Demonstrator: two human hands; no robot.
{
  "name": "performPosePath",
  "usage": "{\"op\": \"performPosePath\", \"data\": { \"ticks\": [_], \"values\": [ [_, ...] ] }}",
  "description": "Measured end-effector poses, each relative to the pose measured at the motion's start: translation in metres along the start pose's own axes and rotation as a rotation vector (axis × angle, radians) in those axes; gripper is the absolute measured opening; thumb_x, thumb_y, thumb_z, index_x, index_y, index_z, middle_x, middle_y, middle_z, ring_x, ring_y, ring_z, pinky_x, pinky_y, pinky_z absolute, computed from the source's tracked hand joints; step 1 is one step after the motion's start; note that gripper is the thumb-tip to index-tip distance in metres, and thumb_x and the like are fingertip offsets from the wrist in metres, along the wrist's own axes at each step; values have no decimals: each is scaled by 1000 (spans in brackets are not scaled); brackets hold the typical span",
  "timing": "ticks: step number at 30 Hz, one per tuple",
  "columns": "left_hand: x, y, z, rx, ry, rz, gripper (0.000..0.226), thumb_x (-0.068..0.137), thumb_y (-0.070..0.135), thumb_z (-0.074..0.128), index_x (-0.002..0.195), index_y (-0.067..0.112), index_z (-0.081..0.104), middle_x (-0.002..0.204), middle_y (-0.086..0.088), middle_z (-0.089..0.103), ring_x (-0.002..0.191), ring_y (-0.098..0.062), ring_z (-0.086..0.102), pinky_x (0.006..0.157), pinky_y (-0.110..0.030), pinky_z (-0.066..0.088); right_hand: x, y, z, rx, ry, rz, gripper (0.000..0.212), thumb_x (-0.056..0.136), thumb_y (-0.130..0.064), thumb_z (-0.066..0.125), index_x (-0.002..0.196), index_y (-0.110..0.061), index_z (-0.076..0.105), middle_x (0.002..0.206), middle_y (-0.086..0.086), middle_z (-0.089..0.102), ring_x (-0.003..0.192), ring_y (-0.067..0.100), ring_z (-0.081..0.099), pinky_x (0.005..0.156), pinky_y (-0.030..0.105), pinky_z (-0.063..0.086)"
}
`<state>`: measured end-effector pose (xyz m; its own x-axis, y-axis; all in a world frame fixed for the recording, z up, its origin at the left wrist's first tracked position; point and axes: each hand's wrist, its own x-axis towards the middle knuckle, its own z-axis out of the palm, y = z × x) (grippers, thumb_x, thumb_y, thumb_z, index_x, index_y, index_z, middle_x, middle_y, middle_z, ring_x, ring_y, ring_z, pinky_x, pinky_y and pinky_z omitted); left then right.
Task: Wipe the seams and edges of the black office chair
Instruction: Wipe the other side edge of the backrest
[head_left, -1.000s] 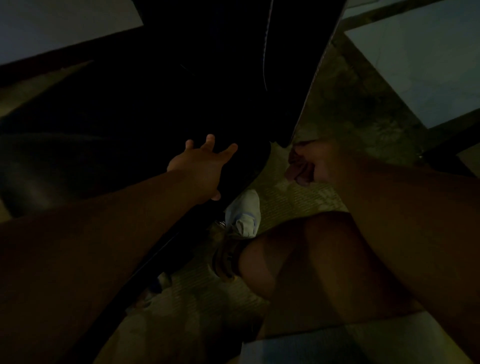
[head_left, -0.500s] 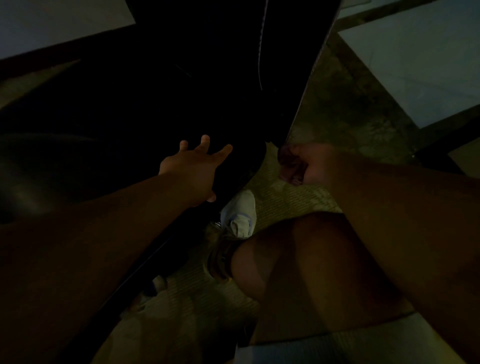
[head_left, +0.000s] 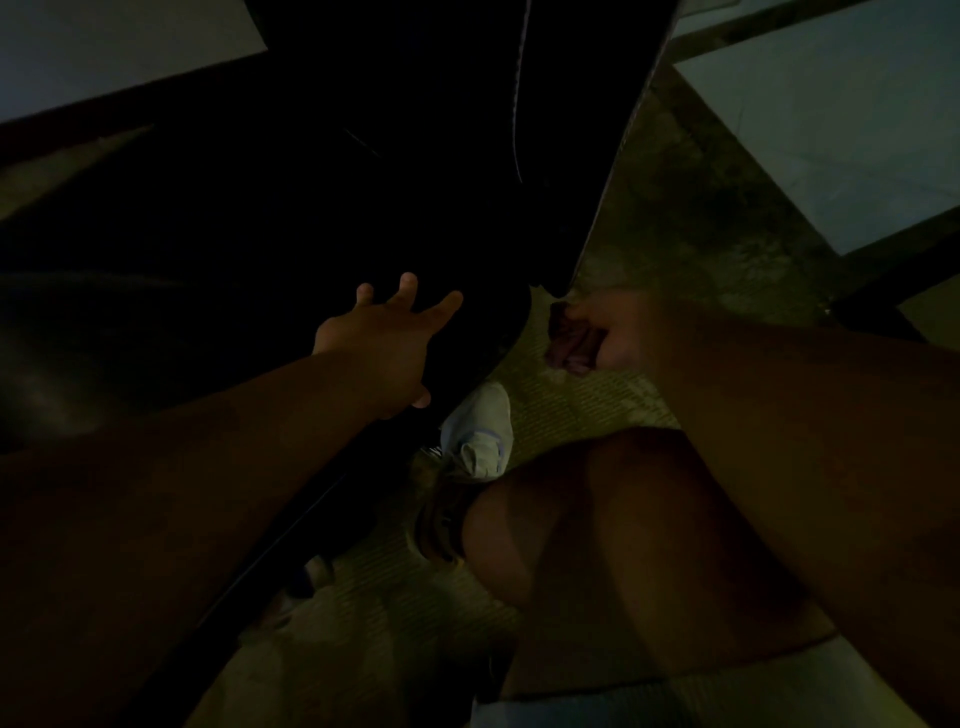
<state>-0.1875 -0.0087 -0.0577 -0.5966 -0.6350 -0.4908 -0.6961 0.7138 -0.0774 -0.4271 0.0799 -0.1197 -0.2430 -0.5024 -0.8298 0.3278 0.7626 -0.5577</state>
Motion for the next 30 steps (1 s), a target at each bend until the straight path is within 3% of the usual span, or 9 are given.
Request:
{"op": "performPosePath", "data": {
  "ticks": [2, 9, 13, 18, 20, 22, 24, 27, 30],
  "values": [
    [-1, 0, -1, -3, -4, -1, 122, 81, 40, 82, 156, 48, -13, 169, 0, -16, 154, -42, -3, 104, -62, 45, 2, 0, 0, -82, 50, -8, 34, 103, -23, 39, 84, 0, 55, 70, 15, 62, 54, 23, 60, 44, 27, 49],
    [-2, 0, -2, -10, -11, -6, 120, 83, 41, 81, 155, 49, -15, 168, 1, -18, 154, -40, -4, 104, -61, 45, 10, -6, 0, -107, 156, -7, 34, 102, -22, 36, 79, -4, 53, 70, 12, 57, 58, 22, 52, 52, 32, 39],
    [-2, 1, 0, -2, -8, -2, 121, 83, 40, 81, 155, 49, -15, 168, 1, -18, 155, -40, -4, 104, -61, 45, 11, -4, -2, 95, -107, 99, 45, 107, -27, 23, 67, -16, 40, 47, -1, 43, 39, 5, 35, 34, 17, 32],
    [-1, -1, 0, 8, -3, 1, 121, 83, 43, 81, 155, 49, -16, 168, 1, -18, 155, -39, -4, 104, -59, 46, 8, -4, -5, -125, 131, -14, 31, 103, -24, 37, 83, -6, 52, 74, 12, 58, 60, 22, 54, 48, 32, 44],
    [-2, -2, -1, 13, -9, 6, 120, 83, 44, 80, 155, 49, -16, 168, 2, -18, 155, -39, -3, 103, -59, 46, 6, -4, -13, -27, 82, 10, 31, 104, -23, 35, 81, -9, 49, 69, 10, 56, 56, 20, 53, 38, 27, 45],
    [-2, -3, -1, 21, -13, 12, 120, 83, 45, 80, 154, 49, -16, 168, 2, -18, 155, -39, -2, 104, -60, 46, -4, -8, -16, 171, -62, 64, 31, 102, -18, 37, 71, -16, 42, 51, 2, 46, 40, 14, 45, 27, 15, 33],
    [-2, -3, -2, 20, -14, 11, 120, 82, 45, 80, 154, 50, -16, 168, 2, -17, 155, -39, -2, 104, -61, 45, -12, -13, -17, 130, -116, 22, 28, 94, -13, 50, 66, -14, 44, 52, 2, 44, 41, 12, 45, 41, 8, 25],
    [0, -2, -1, 24, -11, 4, 121, 81, 45, 81, 154, 50, -16, 168, 2, -17, 155, -39, -1, 103, -61, 46, -15, -16, -20, -141, 57, -54, 33, 103, -22, 39, 77, -4, 50, 76, 15, 54, 65, 25, 52, 62, 30, 41],
    [1, -2, 1, 18, 3, 8, 122, 81, 45, 81, 153, 51, -16, 168, 2, -17, 155, -39, -2, 103, -61, 46, -10, -5, -15, -229, 155, -88, 39, 104, -24, 37, 83, 3, 56, 78, 19, 60, 67, 29, 56, 62, 38, 43]
  ]
}}
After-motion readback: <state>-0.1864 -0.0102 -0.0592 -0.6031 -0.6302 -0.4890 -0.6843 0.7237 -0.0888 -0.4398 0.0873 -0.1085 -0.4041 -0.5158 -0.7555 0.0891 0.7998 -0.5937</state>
